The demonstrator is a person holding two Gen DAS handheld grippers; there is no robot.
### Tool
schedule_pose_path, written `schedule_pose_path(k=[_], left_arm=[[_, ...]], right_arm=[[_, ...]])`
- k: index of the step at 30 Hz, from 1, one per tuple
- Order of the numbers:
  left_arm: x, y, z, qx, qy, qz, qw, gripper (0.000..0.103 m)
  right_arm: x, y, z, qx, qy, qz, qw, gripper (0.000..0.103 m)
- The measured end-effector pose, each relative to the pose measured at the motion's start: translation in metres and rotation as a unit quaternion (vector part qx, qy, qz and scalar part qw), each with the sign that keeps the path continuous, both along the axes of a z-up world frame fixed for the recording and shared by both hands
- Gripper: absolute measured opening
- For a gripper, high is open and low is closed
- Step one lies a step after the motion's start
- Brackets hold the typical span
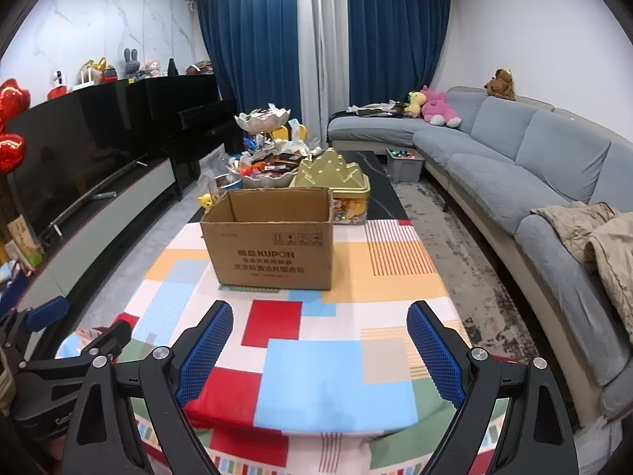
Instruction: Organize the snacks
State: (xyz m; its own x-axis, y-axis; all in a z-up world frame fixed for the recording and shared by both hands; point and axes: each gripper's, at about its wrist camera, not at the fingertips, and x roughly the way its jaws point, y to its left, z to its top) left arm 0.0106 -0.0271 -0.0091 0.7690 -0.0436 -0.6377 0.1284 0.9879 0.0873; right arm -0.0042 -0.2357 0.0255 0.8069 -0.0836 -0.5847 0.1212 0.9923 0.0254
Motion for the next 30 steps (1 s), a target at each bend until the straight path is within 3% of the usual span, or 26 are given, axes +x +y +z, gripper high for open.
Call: schedule_pose_path(k=[30], left_arm=[[-0.020,0.004,0.011,-0.009,-0.027,0.005,0.9996,0.095]], right_arm=[[-0.024,0.003,0.010,-0.013,-0.024,0.000,1.000,0.091]])
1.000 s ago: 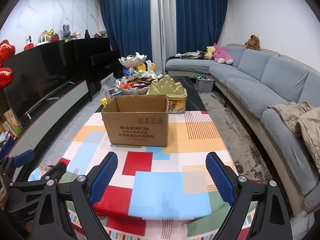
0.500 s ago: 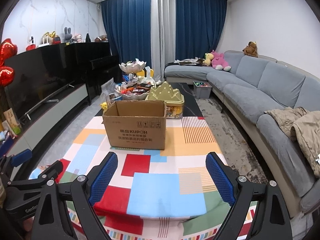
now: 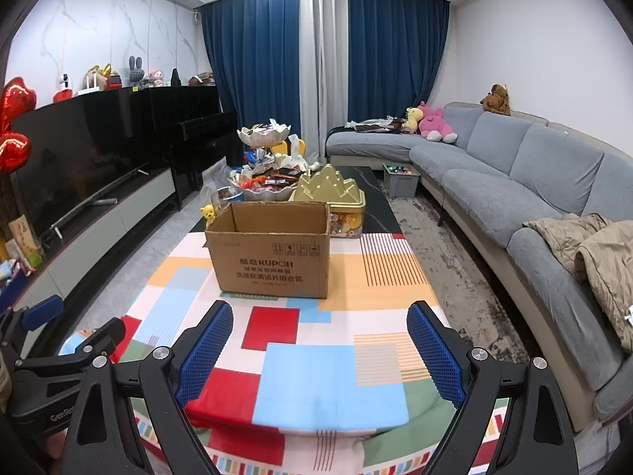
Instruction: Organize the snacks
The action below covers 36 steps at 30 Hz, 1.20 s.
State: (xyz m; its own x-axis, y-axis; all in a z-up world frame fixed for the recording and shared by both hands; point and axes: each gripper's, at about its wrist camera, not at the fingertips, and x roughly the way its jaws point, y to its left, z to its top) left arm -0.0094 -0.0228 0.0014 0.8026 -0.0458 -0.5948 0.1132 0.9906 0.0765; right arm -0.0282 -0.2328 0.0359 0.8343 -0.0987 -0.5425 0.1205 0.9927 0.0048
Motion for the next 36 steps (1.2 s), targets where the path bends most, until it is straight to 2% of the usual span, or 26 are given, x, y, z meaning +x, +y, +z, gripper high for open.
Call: schedule_pose_path(k=[36], left_arm=[[-0.0034,-0.0027,0.0020,0.000,0.002,-0.005,1.0000,0.096]], right_arm=[[-0.0024,0.0018,0.0031,0.005,0.000,0.000,1.000,0.091]])
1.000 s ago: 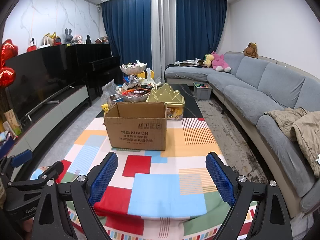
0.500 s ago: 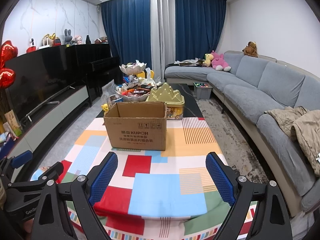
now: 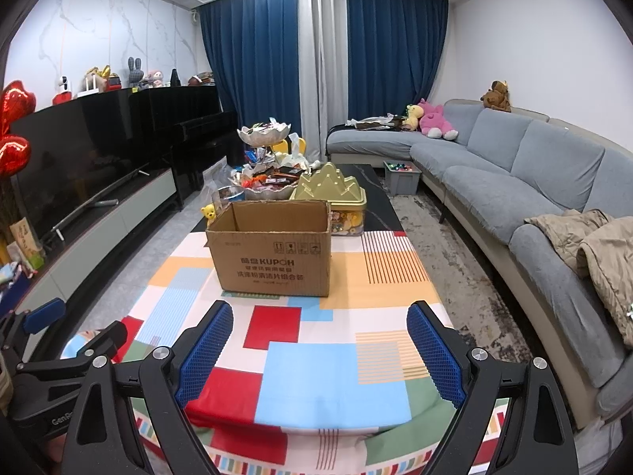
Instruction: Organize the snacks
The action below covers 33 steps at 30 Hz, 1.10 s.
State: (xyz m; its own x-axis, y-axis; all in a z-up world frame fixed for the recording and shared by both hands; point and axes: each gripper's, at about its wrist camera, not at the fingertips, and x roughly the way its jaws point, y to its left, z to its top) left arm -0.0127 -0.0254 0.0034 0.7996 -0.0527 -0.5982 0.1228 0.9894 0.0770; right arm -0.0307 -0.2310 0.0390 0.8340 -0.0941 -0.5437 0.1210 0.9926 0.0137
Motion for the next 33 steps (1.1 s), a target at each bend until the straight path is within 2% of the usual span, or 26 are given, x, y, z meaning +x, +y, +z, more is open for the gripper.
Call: schedule_pose_path(k=[33], left_arm=[[0.0011,0.0012,-0.0020,-0.004,0.010,-0.008,0.9999,0.102]], right_arm=[[0.0012,-0.0013,-0.0005,0.003,0.002,-0.001,1.000,0.091]])
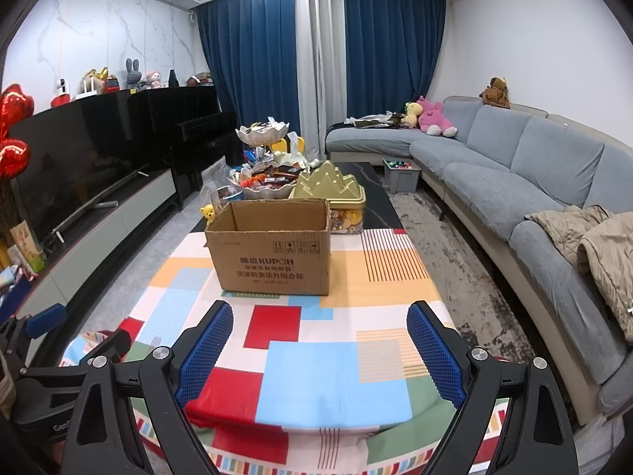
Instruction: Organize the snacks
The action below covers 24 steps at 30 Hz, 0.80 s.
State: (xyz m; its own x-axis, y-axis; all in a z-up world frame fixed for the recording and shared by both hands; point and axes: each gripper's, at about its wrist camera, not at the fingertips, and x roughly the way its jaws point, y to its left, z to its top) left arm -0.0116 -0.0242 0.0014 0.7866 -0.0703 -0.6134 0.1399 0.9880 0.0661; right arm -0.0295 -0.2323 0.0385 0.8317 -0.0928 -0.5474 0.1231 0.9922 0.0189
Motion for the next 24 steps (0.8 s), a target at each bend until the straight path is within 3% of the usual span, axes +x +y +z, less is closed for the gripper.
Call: schedule_pose_path(k=[24], left_arm=[[0.0000,-0.0001,-0.0001,0.000,0.001,0.000,1.0000,0.102]], right_arm=[[0.0017,0.0002,-0.0005,0.001,0.002,0.000,1.000,0.091]])
